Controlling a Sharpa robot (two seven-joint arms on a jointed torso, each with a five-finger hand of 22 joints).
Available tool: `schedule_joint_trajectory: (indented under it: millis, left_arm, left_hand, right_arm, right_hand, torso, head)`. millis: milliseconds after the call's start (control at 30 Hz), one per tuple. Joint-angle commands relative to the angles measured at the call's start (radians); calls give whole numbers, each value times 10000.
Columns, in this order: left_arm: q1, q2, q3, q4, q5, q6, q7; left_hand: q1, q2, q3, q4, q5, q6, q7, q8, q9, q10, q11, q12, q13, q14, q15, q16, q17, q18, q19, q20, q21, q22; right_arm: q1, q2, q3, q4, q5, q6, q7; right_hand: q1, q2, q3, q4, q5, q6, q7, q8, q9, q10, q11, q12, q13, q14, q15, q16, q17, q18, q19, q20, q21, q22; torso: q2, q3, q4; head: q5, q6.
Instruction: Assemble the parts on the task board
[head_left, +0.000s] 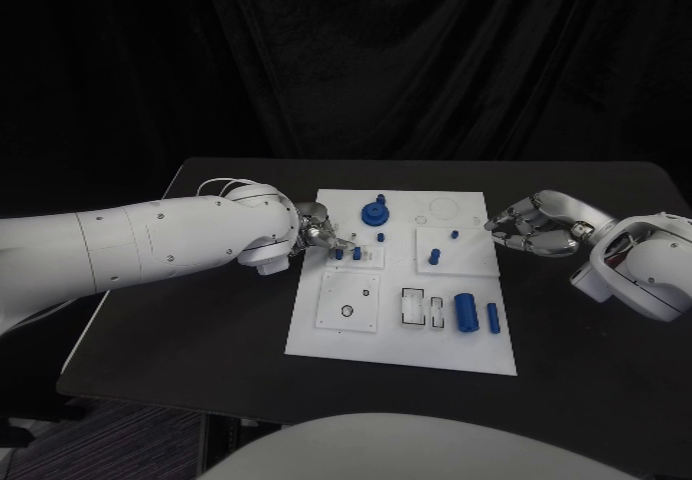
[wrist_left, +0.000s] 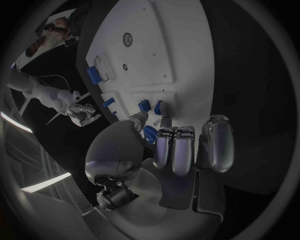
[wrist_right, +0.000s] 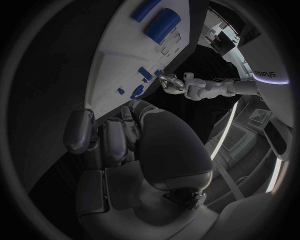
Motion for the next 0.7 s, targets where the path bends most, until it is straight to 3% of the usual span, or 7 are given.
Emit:
schedule_joint_trajectory:
  millis: [33, 233, 333, 467, 533, 600, 700]
  left_arm:
    - [-118, 1, -78, -44, -4, 297, -277]
    - [-118, -5, -78, -43, -3, 144, -235]
    - [-118, -24, -78, -42, -2, -122, -43]
    - [-119, -106, -78, 55, -123, -961, 212]
    - [-119, -196, -77, 143, -303, -1396, 303]
    - [-119, -323, -77, 234, -430, -1785, 426]
    - [-119, -506, -77, 364, -527, -2362, 663]
  left_hand:
    - [-140, 149, -225, 250, -85, 68, 32, -36, -39, 1041, 54, 36, 2634, 1057, 79, 26, 2635, 67, -18, 52, -36, 1221]
    - [-695, 719, -651, 593, -140, 188, 8, 9, -53, 1041, 37, 36, 2634, 1057, 75, 26, 2635, 73, -16, 40, -73, 1241]
    - [-1249, 1263, -960, 613, 15, 388, -55, 198, 55, 1041, -11, 36, 2634, 1057, 41, 26, 2635, 78, -19, 13, -102, 1252]
    - [-1471, 1480, -1259, 610, 133, 456, -122, 476, 298, 1041, -55, 36, 2634, 1057, -1, 26, 2635, 67, 13, -29, -67, 1299]
    - [-1245, 1497, -1572, 573, 29, 481, -263, 1247, 1130, 1041, -142, 36, 2634, 1057, -117, 26, 2635, 45, 80, -99, 1, 1367]
    - [-1223, 1425, -1998, 589, -311, 562, -325, 2467, 1174, 1041, -265, 36, 2634, 1057, -171, 26, 2635, 13, 175, -179, 119, 1459]
    - [-1125, 1532, -2472, 588, -390, 229, -368, 3282, 1169, 1041, -297, 36, 2634, 1057, -218, 26, 2635, -2, 219, -224, 148, 1507]
  right_arm:
    - [-29, 0, 7, -3, 2, 149, -236]
    - [-30, 5, 7, -9, 2, 178, -252]
    - [-30, 7, 7, -8, 2, 170, -242]
    - [-30, -11, 7, 4, 2, 49, -97]
    - [-31, -29, 7, 21, 2, -73, 34]
    - [-31, -49, 7, 39, 2, -204, 149]
    - [-31, -77, 7, 55, 2, -301, 231]
  right_hand:
    - [51, -17, 61, -17, 44, 91, -3, 26, -3, -64, -28, -62, -5, 6, 32, -56, -9, 171, -38, 0, -31, 288]
    - [48, -20, 63, -20, 45, 96, -4, 29, -2, -79, -29, -73, -26, 1, 32, -69, -29, 175, -45, 1, -48, 279]
    - [46, -23, 66, -23, 46, 99, -4, 30, -2, -81, -29, -74, -28, -4, 32, -79, -43, 180, -55, 1, -68, 268]
    - [46, -23, 66, -23, 46, 99, -4, 30, -2, -81, -29, -74, -28, -4, 32, -79, -43, 180, -55, 1, -68, 268]
    - [47, -17, 85, -36, 59, 125, -11, 44, 2, -55, -32, -54, 13, 2, 30, -56, -2, 175, -46, 1, -51, 281]
    - [47, -15, 90, -39, 62, 134, -13, 49, 4, -43, -34, -44, 32, 10, 29, -37, 29, 171, -38, 0, -35, 292]
    - [47, -14, 94, -42, 65, 140, -14, 53, 5, -28, -35, -33, 53, 12, 29, -32, 37, 164, -25, 0, -8, 309]
  torso:
    - [1, 1, 4]
    - [2, 3, 5]
    - [3, -2, 4]
    - [3, -1, 3]
    - [5, -1, 4]
    - [4, -3, 6]
    - [1, 0, 7]
  head:
    - [1, 2]
    - [18, 2]
    - [26, 2]
    - [13, 2]
    - [1, 2]
    - [-31, 2]
    - [-46, 2]
